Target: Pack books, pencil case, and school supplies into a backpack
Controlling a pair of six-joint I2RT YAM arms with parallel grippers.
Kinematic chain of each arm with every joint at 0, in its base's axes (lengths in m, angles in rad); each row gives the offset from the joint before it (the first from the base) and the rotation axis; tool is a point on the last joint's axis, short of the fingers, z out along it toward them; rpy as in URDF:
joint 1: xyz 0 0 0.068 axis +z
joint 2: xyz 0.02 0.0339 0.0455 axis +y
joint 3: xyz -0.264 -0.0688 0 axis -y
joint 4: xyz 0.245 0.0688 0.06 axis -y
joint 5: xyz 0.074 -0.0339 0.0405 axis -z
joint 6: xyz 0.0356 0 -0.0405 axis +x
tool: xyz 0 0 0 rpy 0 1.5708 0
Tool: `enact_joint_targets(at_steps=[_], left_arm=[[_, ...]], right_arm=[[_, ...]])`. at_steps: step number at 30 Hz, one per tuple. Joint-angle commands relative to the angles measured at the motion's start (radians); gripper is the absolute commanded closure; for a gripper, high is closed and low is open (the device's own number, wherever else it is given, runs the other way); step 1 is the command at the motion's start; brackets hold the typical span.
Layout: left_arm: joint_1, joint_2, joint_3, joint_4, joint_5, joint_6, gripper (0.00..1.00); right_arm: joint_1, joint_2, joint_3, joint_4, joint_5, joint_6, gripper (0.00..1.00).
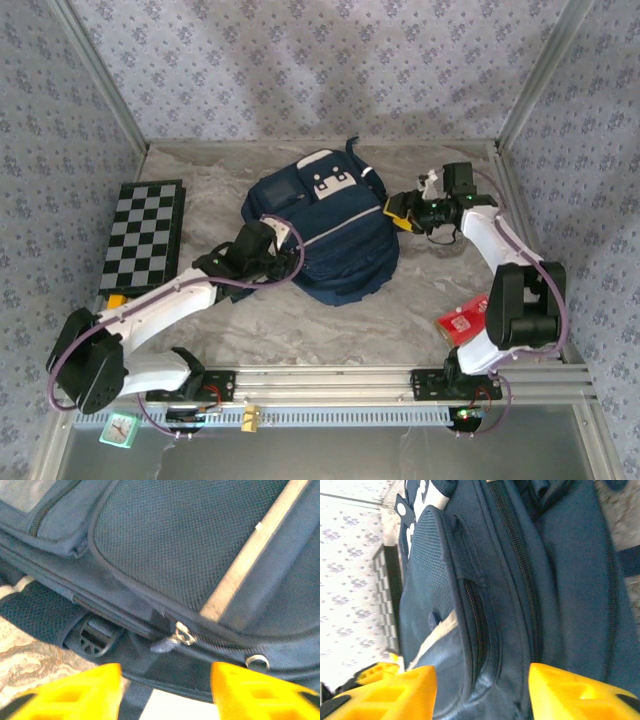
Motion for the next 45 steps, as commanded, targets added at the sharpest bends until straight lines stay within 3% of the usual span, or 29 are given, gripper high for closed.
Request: enact_joint_targets(at_steps=[1, 7, 12, 16, 25, 31, 35, 41, 45], left_arm=[[-0.042, -0.092, 0.015, -0.056, -0.026, -0.130, 0.36], [-0.119, -0.131, 0.018, -0.105, -0.036, -0.374, 0.27], [-0.221, -0.087, 0.045, -0.101, -0.072, -0.497, 0.21], [-0.282, -0.011, 0.077, -0.032, -0.066, -0.527, 0.15], [-0.354, 0.174, 0.248, -0.039, -0.072, -0.482, 0.08], [-0.363, 0.201, 0.245, -0.012, -0.075, -0.485, 0.07], [-0.363, 0.190, 0.228, -0.017, -0.097, -0.490, 0.06], [-0.364, 0.180, 0.223, -0.036, -0.122, -0.508, 0.05], [-0.363, 0.168, 0.203, -0.027, -0.134, -0.512, 0.05]], right_arm=[[-0.020, -0.136, -0.038, -0.104, 0.154, -0.056, 0.42], [-0.041, -0.383, -0.187, -0.236, 0.476, -0.033, 0.31], [-0.097, -0.557, -0.316, -0.365, 0.611, 0.054, 0.25], [-0.116, -0.671, -0.454, -0.342, 0.688, 0.121, 0.15], [-0.266, -0.693, -0.534, -0.409, 0.854, 0.199, 0.00], [-0.450, -0.644, -0.576, -0.331, 0.789, 0.168, 0.00], [-0.489, -0.580, -0.587, -0.306, 0.781, 0.179, 0.00], [-0.479, -0.521, -0.643, -0.212, 0.725, 0.221, 0.00], [-0.382, -0.516, -0.670, -0.179, 0.677, 0.293, 0.00]])
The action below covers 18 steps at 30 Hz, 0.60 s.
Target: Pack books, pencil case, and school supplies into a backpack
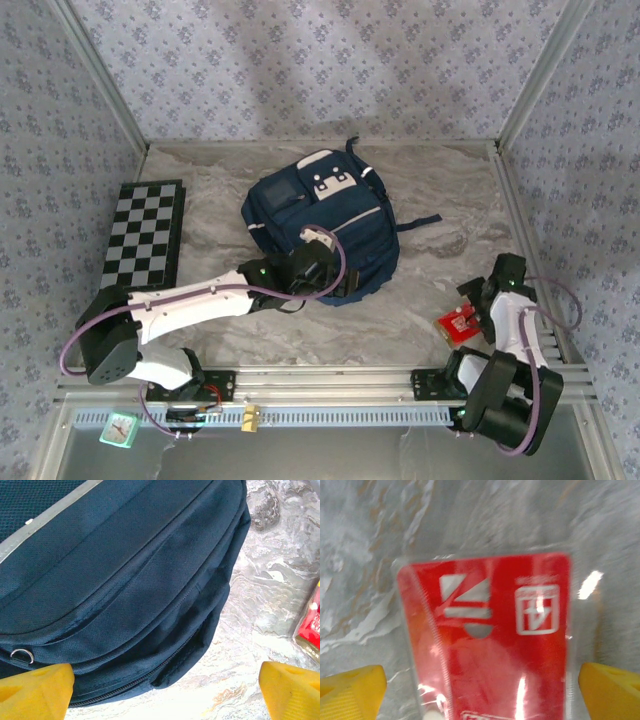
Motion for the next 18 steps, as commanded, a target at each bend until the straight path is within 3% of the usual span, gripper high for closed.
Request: enact_joint_targets(at_steps=[1, 13, 16, 18], left_arm=[[-0.004, -0.028, -0.016, -0.001, -0.035, -0.012, 0.05], [-0.004, -0.010, -0.004, 0.019, -0.008, -0.070, 0.05], [-0.007, 0.007, 0.002, 0.043, 0.015, -0.093, 0.07], [-0.014, 0.023, 0.014, 0.049, 0.022, -0.102, 0.08]], right_arm=[[0.081, 0.002, -0.024, 0.049, -0.074, 0.098, 0.00], [0.558, 0.067, 0.025, 0.126, -0.083, 0.329, 0.00], [0.591, 0.058, 0.092, 0.038, -0.038, 0.283, 0.00], [0.555, 0.037, 0.116, -0.002, -0.059, 0.208, 0.00]])
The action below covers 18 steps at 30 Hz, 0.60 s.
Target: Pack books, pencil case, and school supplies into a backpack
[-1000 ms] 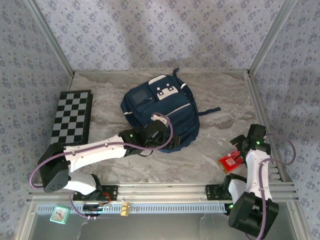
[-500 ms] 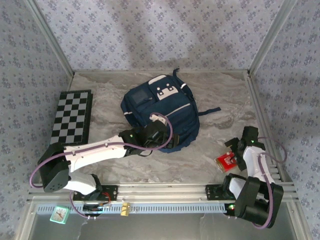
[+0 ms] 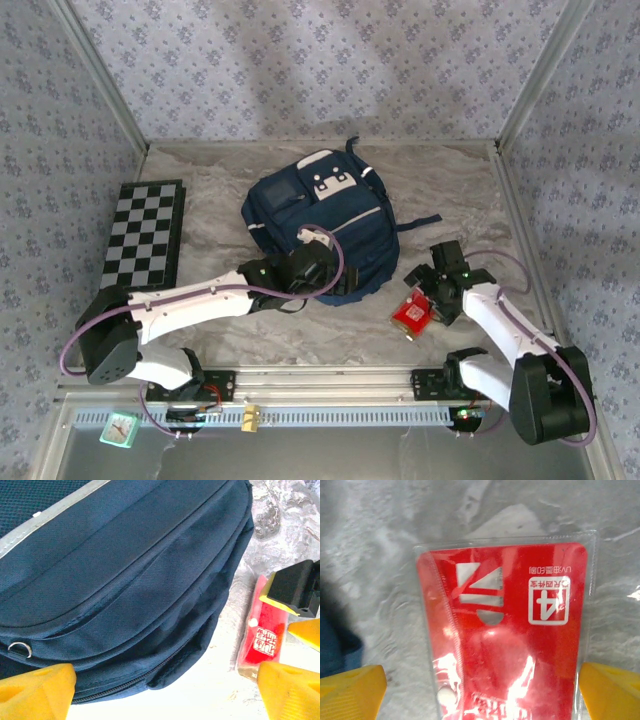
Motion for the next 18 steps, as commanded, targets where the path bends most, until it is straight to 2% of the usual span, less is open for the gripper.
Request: enact_joint_targets(at_steps=[1, 4, 8, 11, 18], left_arm=[[-0.019, 0.031, 0.027, 0.044, 0.026, -0.030, 0.08], [-0.041, 0.082, 0.063, 0.059, 0.052, -0.033, 0.13], [-0.094, 0.191, 0.157, 0.061, 0.086, -0.021, 0.27], [-0.122, 0.290, 0.228, 0.084, 0.127, 0.002, 0.37], [-0.129, 0.492, 0.371, 0.088, 0.207, 0.057, 0.57]], right_arm=[[-0.068, -0.030, 0.057, -0.077, -0.029, -0.088, 0.00], [-0.221, -0.050, 0.064, -0.111, -0.114, -0.221, 0.01], [-0.382, -0.057, 0.039, -0.134, -0.241, -0.347, 0.10], [-0.422, -0.050, 0.009, -0.106, -0.285, -0.407, 0.15], [-0.419, -0.031, -0.058, -0.045, -0.361, -0.406, 0.34]])
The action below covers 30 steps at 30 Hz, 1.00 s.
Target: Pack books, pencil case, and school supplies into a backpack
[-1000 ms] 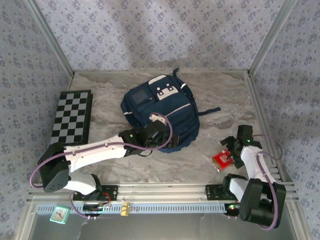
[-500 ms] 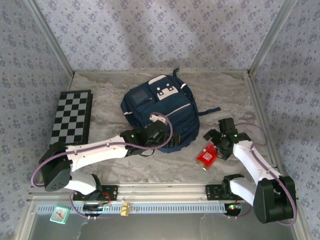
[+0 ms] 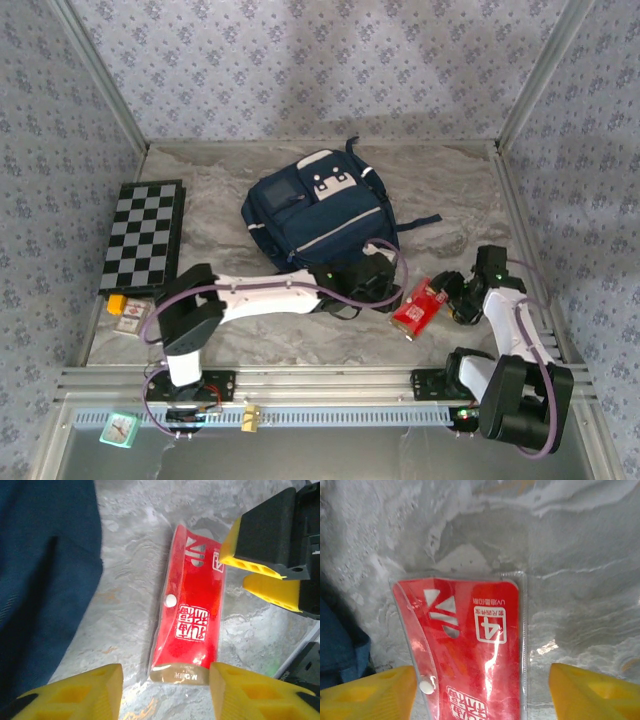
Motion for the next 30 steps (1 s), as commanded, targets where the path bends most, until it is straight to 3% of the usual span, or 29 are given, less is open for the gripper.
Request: enact_joint_targets(at_steps=[1, 6, 15, 23, 30], left_arm=[[0.001, 0.067, 0.062, 0.007, 0.054, 0.031, 0.60], [0.002, 0.169, 0.121, 0.020, 0.089, -0.004, 0.71], [0.020, 0.279, 0.178, 0.005, 0.096, -0.072, 0.86], [0.040, 0.331, 0.170, 0.054, 0.150, -0.107, 0.95], [0.055, 0.338, 0.144, 0.050, 0.146, -0.136, 0.97]], right_arm=[[0.005, 0.014, -0.025, 0.026, -0.068, -0.036, 0.35], [0.016, 0.041, -0.043, 0.032, -0.071, -0.045, 0.42], [0.073, 0.072, -0.046, 0.037, -0.029, -0.039, 0.40], [0.069, 0.091, -0.056, 0.086, -0.142, -0.039, 0.35], [0.011, 0.041, -0.048, 0.087, -0.264, -0.105, 0.31]])
